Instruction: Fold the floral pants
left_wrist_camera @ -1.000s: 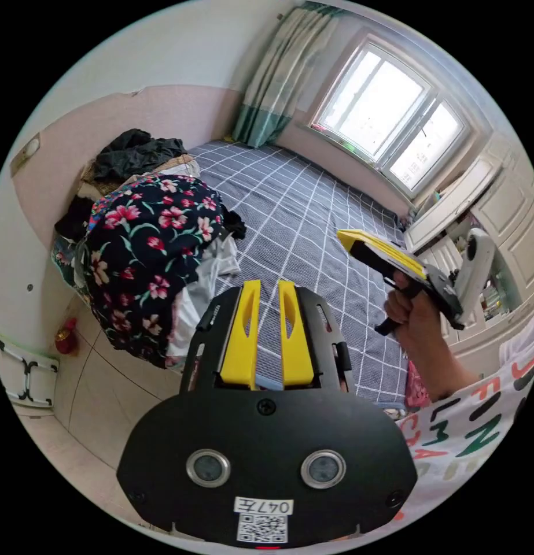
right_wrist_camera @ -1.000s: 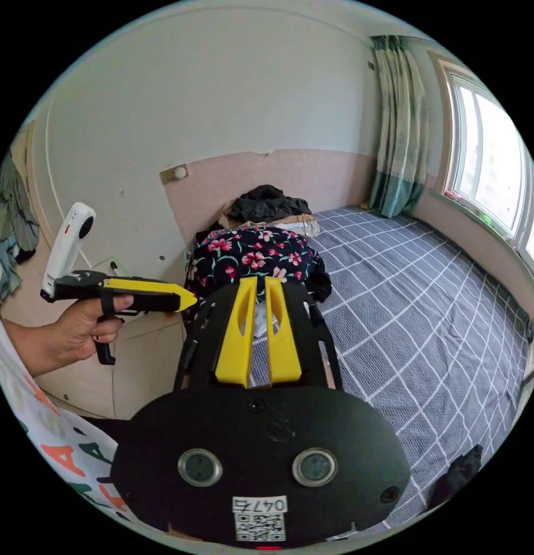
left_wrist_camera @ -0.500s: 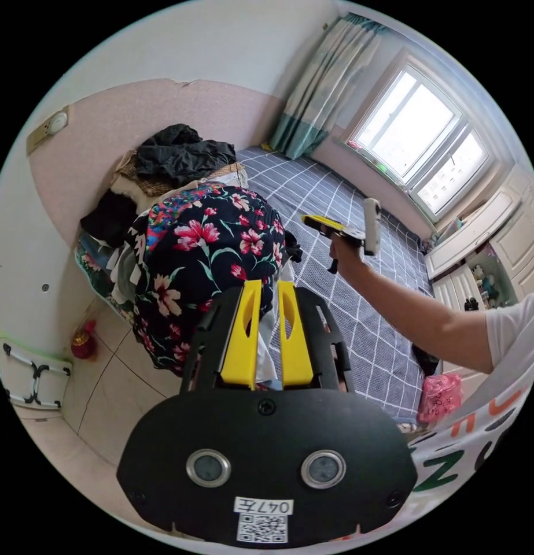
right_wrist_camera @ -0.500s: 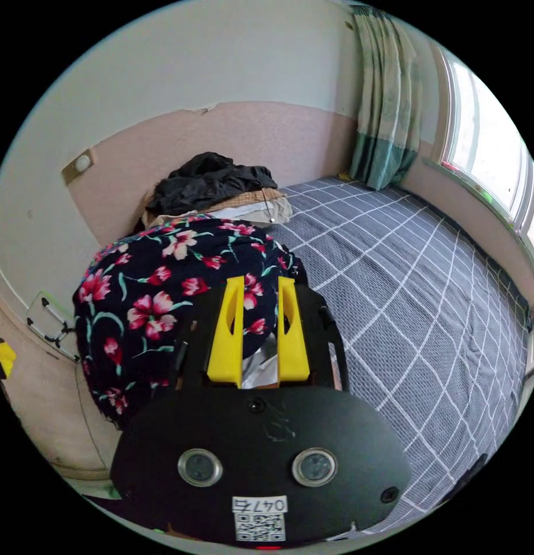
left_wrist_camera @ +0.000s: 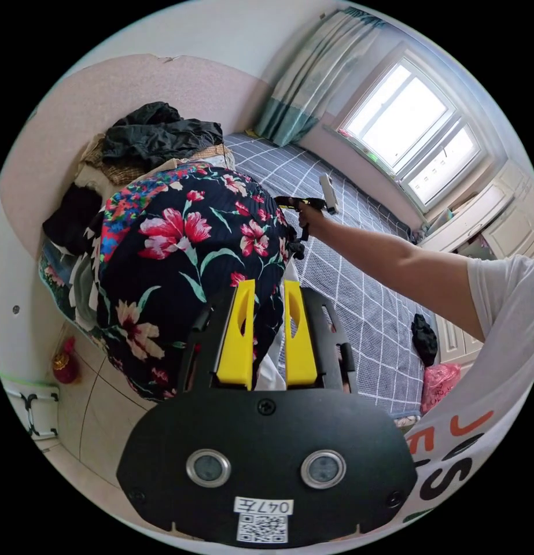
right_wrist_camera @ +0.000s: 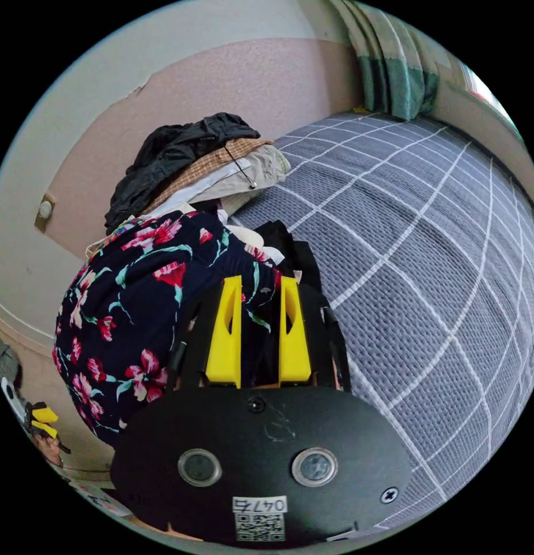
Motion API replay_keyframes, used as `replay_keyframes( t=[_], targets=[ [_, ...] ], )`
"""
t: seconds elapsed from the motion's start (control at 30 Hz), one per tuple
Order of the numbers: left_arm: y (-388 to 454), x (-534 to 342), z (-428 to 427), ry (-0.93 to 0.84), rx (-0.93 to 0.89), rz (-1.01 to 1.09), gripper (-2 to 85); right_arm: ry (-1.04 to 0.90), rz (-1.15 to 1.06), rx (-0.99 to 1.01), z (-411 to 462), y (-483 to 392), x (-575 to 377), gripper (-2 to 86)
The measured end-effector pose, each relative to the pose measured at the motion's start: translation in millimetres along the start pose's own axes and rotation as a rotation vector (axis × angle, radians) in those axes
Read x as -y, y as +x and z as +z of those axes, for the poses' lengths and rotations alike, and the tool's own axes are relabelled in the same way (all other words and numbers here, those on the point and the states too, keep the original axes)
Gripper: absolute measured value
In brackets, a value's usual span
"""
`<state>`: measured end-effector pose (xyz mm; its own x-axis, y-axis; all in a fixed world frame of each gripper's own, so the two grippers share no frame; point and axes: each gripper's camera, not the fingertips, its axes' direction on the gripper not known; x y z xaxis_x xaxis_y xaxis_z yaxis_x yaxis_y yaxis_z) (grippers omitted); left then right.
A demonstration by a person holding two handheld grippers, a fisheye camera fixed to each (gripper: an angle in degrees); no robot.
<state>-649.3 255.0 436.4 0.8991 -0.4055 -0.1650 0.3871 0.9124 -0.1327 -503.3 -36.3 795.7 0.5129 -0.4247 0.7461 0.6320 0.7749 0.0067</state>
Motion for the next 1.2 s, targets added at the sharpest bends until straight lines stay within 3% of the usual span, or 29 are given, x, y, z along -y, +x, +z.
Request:
replay_keyframes(
  t=[0.07, 0.23, 0.33, 0.4, 0.5, 0.6, 0.73, 0.83, 0.9, 1.2],
  targets=[
    [-1, 13, -1, -0.001, 0.017, 0.018, 8.9, -0.005, 0.000, 0.140, 4, 3, 5, 1.3],
    [-7, 80, -13, 0.061, 0.109, 0.115, 8.8, 0.133, -0.081, 0.138, -42, -24, -3, 0.3],
    [-8, 165, -4, 0.104, 0.130, 0.292, 7.8, 0.196, -0.184, 0.110, -79, -60, -13, 0.2],
    [-15, 244, 28, -0.039, -0.041, 0.341, 9.3, 0.222, -0.263, 0.068, -100, -92, -24, 0.2],
    [-9, 299, 67, -0.191, -0.081, 0.320, 12.1, 0.248, -0.414, -0.015, -119, -158, -52, 0.3],
    [8, 317, 105, -0.400, -0.146, 0.275, 18.7, 0.242, -0.580, -0.136, -116, -226, -84, 0.3],
    [24, 311, 137, -0.538, -0.012, 0.259, 23.0, 0.234, -0.701, -0.277, -107, -288, -111, 0.3],
    [38, 296, 146, -0.573, 0.051, 0.286, 18.3, 0.250, -0.724, -0.285, -113, -311, -120, 0.4],
    [53, 288, 134, -0.528, 0.170, 0.354, 7.9, 0.273, -0.731, -0.273, -120, -321, -125, 0.4],
    [50, 278, 62, -0.492, 0.222, 0.369, 3.1, 0.312, -0.672, -0.160, -178, -310, -134, 5.6]
  ],
)
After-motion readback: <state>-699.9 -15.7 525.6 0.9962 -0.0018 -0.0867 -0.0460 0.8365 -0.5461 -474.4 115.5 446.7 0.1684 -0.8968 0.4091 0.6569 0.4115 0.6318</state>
